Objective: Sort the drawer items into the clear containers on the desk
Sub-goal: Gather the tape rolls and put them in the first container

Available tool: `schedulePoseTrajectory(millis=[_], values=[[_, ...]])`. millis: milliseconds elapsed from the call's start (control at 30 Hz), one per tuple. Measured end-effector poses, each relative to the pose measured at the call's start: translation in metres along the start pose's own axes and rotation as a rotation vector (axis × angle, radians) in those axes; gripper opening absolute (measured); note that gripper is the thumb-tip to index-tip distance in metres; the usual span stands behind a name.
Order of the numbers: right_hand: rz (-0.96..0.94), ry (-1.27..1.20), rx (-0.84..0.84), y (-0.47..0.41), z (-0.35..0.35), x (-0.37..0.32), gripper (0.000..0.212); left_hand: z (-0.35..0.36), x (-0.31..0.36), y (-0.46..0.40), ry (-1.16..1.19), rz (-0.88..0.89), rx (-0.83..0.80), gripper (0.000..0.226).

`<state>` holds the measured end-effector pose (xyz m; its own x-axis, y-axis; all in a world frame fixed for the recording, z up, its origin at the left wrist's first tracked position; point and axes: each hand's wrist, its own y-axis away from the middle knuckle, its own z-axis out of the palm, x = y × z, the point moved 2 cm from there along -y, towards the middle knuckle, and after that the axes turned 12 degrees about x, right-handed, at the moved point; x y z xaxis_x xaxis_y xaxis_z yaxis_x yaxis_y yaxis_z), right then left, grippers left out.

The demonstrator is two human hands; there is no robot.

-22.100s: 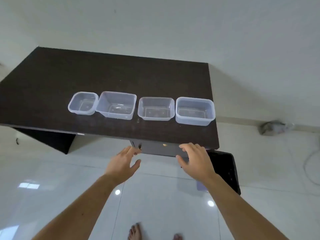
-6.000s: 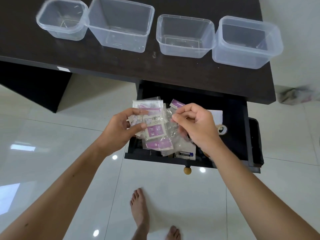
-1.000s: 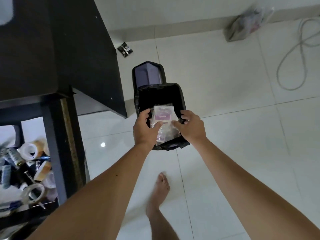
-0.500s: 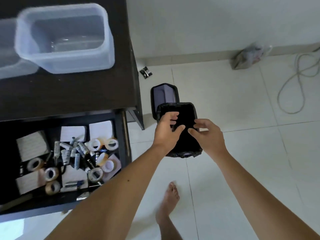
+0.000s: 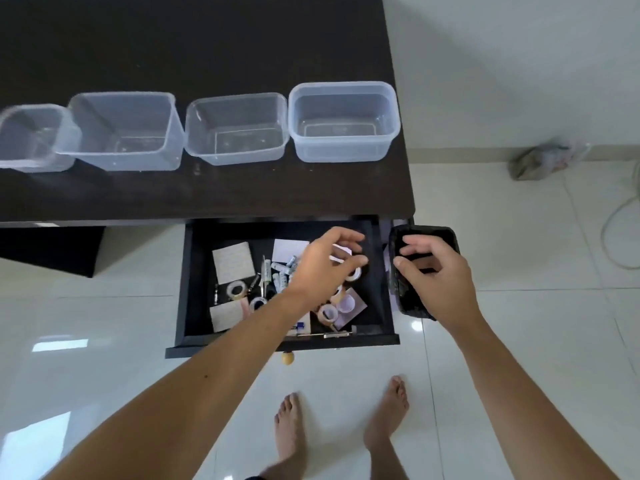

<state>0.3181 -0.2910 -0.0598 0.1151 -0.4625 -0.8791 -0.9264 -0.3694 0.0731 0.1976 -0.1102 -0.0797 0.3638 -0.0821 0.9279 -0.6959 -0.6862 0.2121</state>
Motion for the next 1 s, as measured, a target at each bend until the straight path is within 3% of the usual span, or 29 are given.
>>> schedulePoseTrajectory(millis=[233,367,500,633,767,1000], values=[[-0.097,0.112,-0.249,0.037,0.068,0.001,0.027,-0.081,-0.064,0.015,-0.169,-0.068,-0.015,0.033],[-0.184,0.365,-0.376,0.036,0.100,0.015,0.032,-0.099,-0.090,0.023,-0.213,-0.082,-0.018,0.036],[-0.138,0.541,-0.365,0.029,0.122,0.022,0.044,-0.098,-0.104,0.020,-0.218,-0.034,0.015,0.038],[-0.114,0.601,-0.374,0.030,0.130,0.028,0.041,-0.086,-0.105,0.006,-0.301,0.106,0.030,0.035],[-0.152,0.556,-0.349,0.029,0.126,0.028,0.035,-0.075,-0.098,-0.013,-0.372,0.193,0.013,0.041],[-0.179,0.363,-0.313,0.033,0.111,0.032,0.038,-0.052,-0.092,-0.039,-0.536,0.345,-0.195,0.059]])
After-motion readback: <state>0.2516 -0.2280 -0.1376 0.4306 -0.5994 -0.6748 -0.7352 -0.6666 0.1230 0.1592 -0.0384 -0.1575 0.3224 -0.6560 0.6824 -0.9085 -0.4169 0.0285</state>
